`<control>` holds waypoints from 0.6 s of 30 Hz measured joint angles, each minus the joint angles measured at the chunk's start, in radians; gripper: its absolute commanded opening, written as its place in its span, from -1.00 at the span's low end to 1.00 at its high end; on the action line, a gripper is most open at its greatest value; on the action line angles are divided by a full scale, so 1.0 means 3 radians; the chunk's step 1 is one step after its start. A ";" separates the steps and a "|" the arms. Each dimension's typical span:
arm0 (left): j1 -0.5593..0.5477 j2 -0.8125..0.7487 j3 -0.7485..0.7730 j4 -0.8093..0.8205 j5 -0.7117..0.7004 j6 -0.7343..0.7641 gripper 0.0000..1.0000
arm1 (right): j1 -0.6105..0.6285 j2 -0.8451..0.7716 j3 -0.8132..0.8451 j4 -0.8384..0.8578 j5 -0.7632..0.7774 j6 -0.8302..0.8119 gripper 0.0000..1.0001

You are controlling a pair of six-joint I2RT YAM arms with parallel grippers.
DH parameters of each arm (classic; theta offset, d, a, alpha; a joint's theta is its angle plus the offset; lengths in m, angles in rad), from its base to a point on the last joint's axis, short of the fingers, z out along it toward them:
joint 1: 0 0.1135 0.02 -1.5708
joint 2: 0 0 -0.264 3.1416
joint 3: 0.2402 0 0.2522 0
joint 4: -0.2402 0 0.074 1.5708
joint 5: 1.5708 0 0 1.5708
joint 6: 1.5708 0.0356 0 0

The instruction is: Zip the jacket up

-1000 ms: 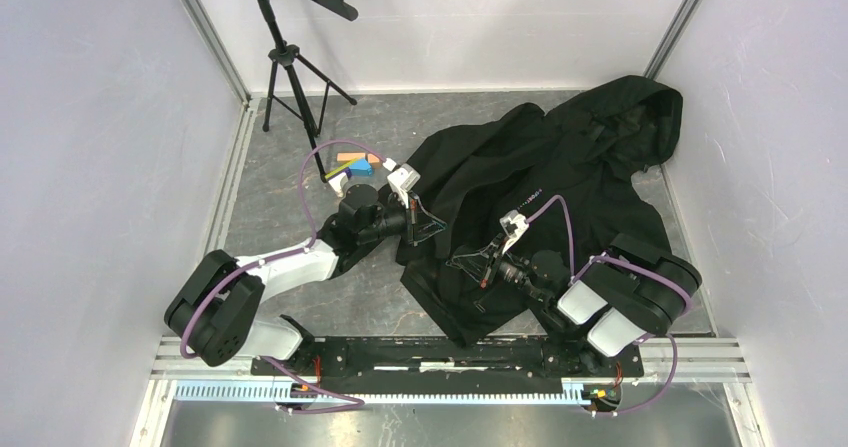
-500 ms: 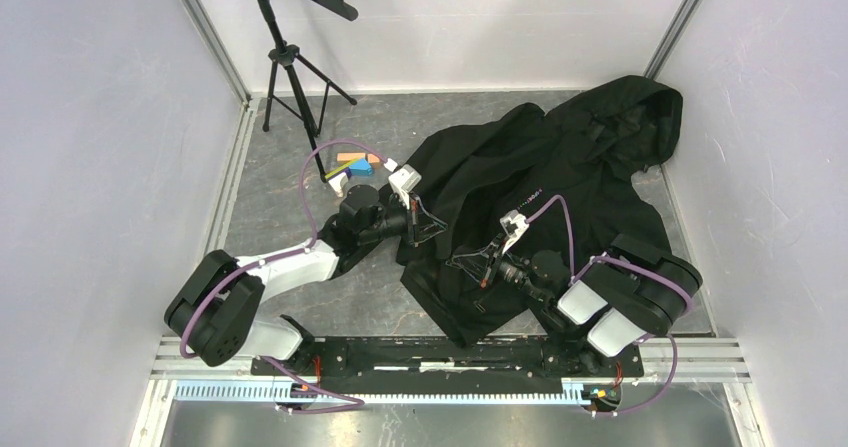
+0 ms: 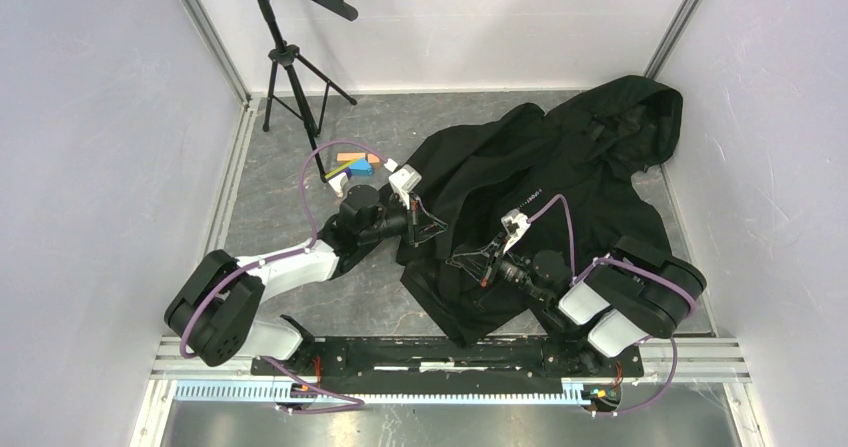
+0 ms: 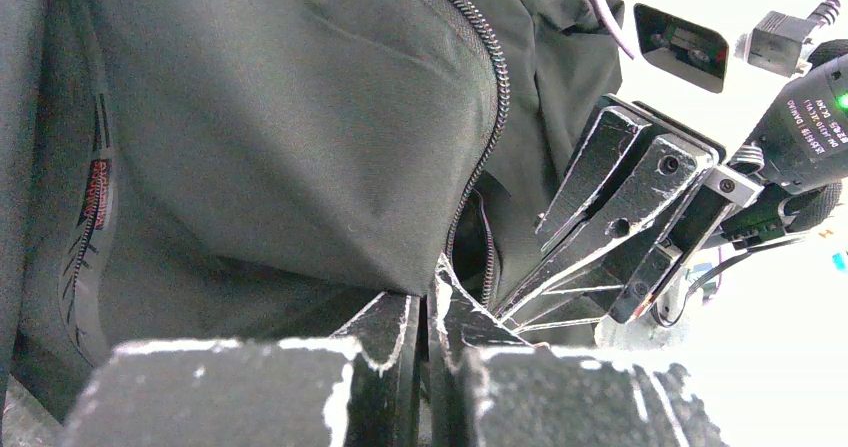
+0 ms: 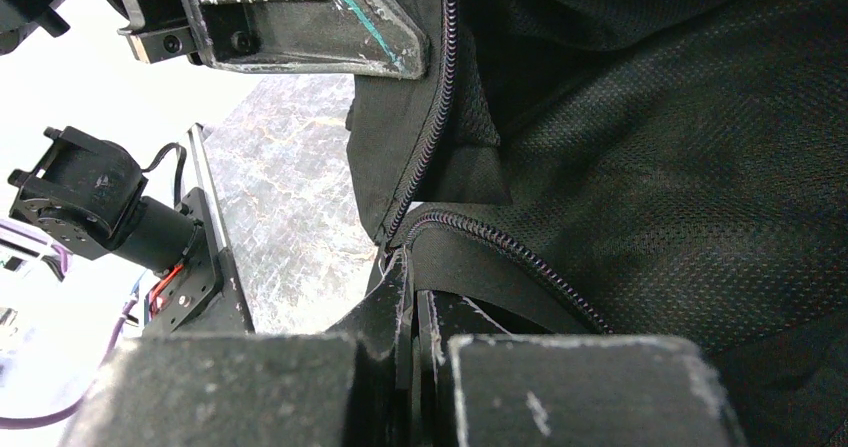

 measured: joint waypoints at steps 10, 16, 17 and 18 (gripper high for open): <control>-0.0003 -0.0005 0.0000 0.0001 -0.0004 0.0000 -0.96 | -0.0005 0.0217 0.0000 0.0001 -0.0122 0.0114 -0.99; -0.0003 -0.0005 0.0000 0.0001 -0.0004 0.0000 -0.96 | -0.0005 0.0097 -0.0003 0.0003 -0.0127 0.0092 -0.99; -0.0003 -0.0005 0.0000 0.0001 -0.0005 0.0000 -0.96 | -0.0005 0.0064 -0.0003 0.0003 -0.0127 0.0085 -0.99; -0.0003 -0.0005 0.0000 0.0001 -0.0005 0.0000 -0.96 | -0.0004 0.0043 -0.0003 0.0003 -0.0127 0.0083 -0.99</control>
